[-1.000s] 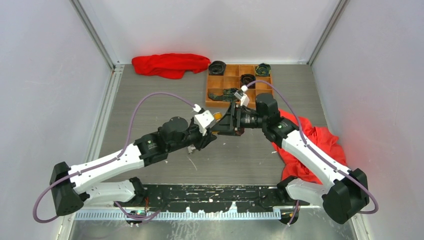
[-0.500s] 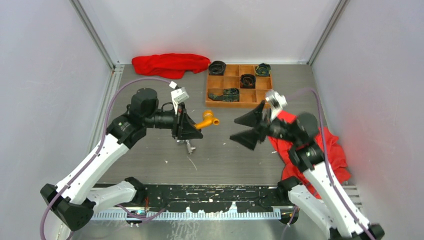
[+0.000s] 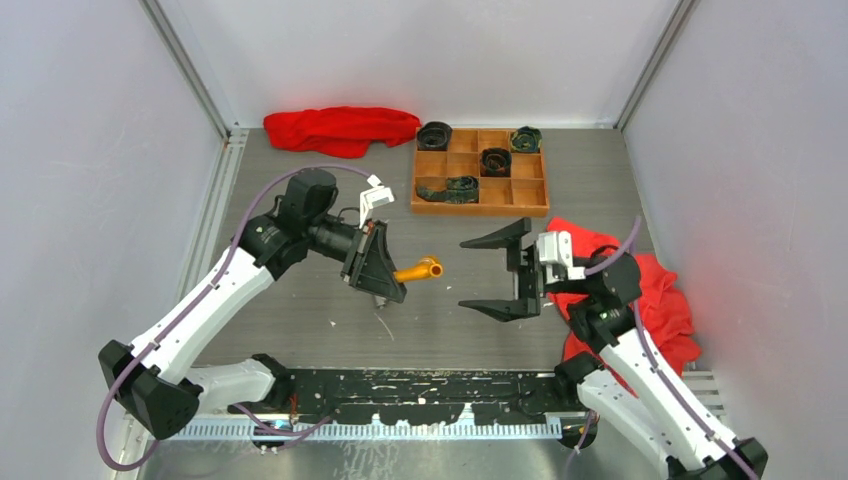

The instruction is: Install the water faucets

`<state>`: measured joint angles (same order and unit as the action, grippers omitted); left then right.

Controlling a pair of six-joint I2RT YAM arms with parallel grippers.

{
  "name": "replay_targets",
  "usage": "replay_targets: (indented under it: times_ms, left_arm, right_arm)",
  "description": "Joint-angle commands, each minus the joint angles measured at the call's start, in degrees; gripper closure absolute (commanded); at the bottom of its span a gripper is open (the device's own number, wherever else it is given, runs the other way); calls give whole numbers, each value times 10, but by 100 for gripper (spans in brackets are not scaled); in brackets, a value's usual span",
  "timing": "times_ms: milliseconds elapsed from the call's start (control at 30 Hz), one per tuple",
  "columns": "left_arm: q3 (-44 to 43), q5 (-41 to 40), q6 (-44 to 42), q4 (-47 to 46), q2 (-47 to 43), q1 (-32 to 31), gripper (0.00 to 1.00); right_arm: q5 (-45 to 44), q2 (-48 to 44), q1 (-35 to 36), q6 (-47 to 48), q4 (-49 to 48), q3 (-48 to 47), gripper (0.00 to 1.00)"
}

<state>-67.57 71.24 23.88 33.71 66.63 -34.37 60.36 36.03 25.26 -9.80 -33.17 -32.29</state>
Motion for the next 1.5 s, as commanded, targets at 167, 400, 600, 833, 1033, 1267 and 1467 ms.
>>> replay_targets:
  times_ms: [167,400,600,833,1033,1267,1467]
  left_arm:
    - [4,45,25,-1,1,1,100]
    - [12,48,26,-6,-5,-1,100]
    - [13,46,29,-11,-6,-2,100]
    - [14,50,29,-16,1,-3,100]
    - [11,48,27,-23,-4,-3,100]
    - [-37,-65,-81,111,-24,17,47]
    - [-25,-199,-97,94,-82,55,23]
  right_arm:
    - [14,124,131,229,209,-161,16]
    - [57,196,145,229,238,-210,28]
    - [59,226,165,232,238,-221,32]
    - [53,248,174,221,238,-238,42]
    - [16,259,175,207,260,-248,99]
    - [-155,233,173,134,371,-235,100]
    - [-249,196,97,-130,323,-182,100]
